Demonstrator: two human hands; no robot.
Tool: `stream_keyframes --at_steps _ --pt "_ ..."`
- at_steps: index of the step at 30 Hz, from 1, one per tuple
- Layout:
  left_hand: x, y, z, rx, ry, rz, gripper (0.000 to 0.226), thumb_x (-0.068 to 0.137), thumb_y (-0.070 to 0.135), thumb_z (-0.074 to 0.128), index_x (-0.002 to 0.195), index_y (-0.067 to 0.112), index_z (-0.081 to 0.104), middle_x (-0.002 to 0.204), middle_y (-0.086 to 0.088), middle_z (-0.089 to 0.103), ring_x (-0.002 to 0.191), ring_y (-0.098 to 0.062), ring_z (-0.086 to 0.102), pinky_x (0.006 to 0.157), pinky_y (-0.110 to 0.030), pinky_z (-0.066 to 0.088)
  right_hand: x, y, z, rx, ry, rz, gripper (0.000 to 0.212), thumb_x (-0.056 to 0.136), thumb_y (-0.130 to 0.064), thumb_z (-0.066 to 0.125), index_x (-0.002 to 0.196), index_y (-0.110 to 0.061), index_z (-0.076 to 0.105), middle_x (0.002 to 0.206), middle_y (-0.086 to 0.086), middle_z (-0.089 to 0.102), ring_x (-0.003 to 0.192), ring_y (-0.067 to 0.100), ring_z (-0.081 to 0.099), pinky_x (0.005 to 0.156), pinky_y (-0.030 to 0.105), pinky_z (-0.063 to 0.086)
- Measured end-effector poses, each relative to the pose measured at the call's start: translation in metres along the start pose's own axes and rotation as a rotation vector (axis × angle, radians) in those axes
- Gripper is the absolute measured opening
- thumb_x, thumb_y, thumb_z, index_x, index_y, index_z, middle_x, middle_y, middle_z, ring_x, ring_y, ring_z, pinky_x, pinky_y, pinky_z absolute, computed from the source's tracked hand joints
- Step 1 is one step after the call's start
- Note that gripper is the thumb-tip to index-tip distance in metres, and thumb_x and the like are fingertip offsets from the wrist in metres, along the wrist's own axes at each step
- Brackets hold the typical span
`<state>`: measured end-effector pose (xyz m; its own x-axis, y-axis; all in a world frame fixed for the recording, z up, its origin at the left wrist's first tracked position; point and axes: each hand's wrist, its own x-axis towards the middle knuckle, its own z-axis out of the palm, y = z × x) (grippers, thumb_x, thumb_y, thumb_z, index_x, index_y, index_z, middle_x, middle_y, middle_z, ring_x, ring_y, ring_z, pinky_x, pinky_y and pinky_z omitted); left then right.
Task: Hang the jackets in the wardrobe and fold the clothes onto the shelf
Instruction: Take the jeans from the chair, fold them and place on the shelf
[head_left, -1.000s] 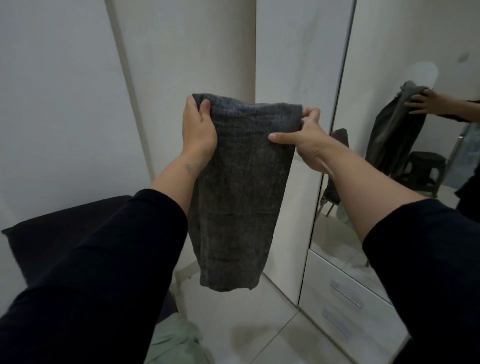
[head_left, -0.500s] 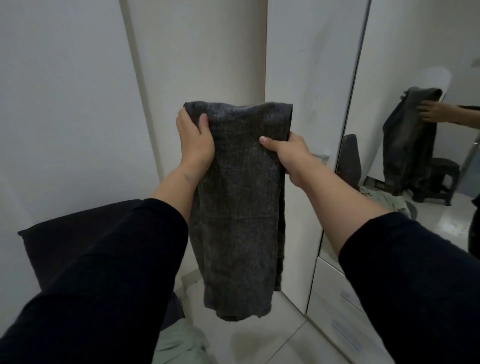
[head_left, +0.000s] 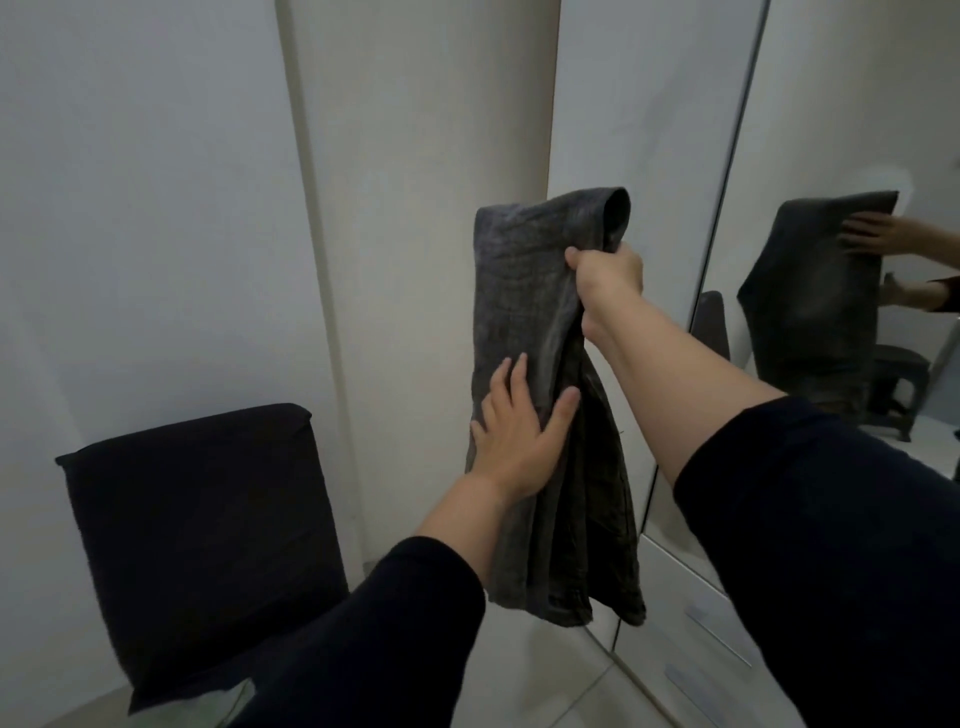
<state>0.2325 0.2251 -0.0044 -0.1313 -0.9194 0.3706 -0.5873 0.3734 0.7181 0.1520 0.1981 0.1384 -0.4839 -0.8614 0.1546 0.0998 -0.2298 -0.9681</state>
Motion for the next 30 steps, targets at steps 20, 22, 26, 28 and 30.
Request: stream_keyframes --at_steps 20,22,26,28,30 --pt "0.031 0.043 -0.014 -0.297 0.226 -0.264 0.037 0.096 0.015 0.044 0.132 0.006 0.044 0.130 -0.017 0.056 0.118 -0.034 0.053 0.093 -0.031 0.041 -0.006 -0.029 -0.022 -0.039 -0.493 -0.028 0.050 0.099 -0.019 0.047 0.146 -0.029 0.034 0.119 -0.010 0.054 0.111 0.010 0.052 0.077 0.017 0.047" --pt "0.043 0.039 -0.025 -0.399 0.173 -0.261 0.036 0.095 0.015 0.046 0.130 0.004 0.052 0.128 -0.014 0.059 0.120 -0.032 0.054 0.098 -0.030 0.042 0.003 -0.005 -0.039 -0.171 -0.458 0.021 0.050 0.102 -0.018 0.039 0.150 -0.020 0.025 0.130 -0.008 0.044 0.120 0.009 0.042 0.069 0.006 0.041" --pt "0.047 0.039 -0.040 -0.725 -0.073 -0.287 0.025 0.099 0.010 0.044 0.123 0.007 0.052 0.108 -0.007 0.063 0.098 -0.023 0.063 0.084 -0.031 0.051 0.023 0.074 -0.076 -0.453 -0.405 0.239 0.055 0.099 -0.040 0.040 0.149 -0.021 0.027 0.155 0.000 0.031 0.137 0.022 0.037 0.102 0.026 0.034" --pt "0.045 0.039 -0.045 -0.820 -0.152 -0.296 0.025 0.099 0.010 0.044 0.122 0.009 0.052 0.099 -0.006 0.065 0.086 -0.019 0.064 0.078 -0.028 0.053 0.034 0.105 -0.093 -0.505 -0.397 0.359 0.068 0.091 -0.057 0.040 0.149 -0.024 0.027 0.155 -0.001 0.030 0.138 0.025 0.035 0.114 0.042 0.030" --pt "0.045 0.034 -0.048 -0.899 -0.186 -0.328 0.027 0.098 0.011 0.045 0.124 0.006 0.053 0.094 -0.007 0.067 0.081 -0.019 0.064 0.077 -0.029 0.053 0.032 0.112 -0.105 -0.493 -0.362 0.406 0.075 0.088 -0.063 0.040 0.149 -0.019 0.028 0.152 0.001 0.035 0.135 0.027 0.039 0.114 0.045 0.029"
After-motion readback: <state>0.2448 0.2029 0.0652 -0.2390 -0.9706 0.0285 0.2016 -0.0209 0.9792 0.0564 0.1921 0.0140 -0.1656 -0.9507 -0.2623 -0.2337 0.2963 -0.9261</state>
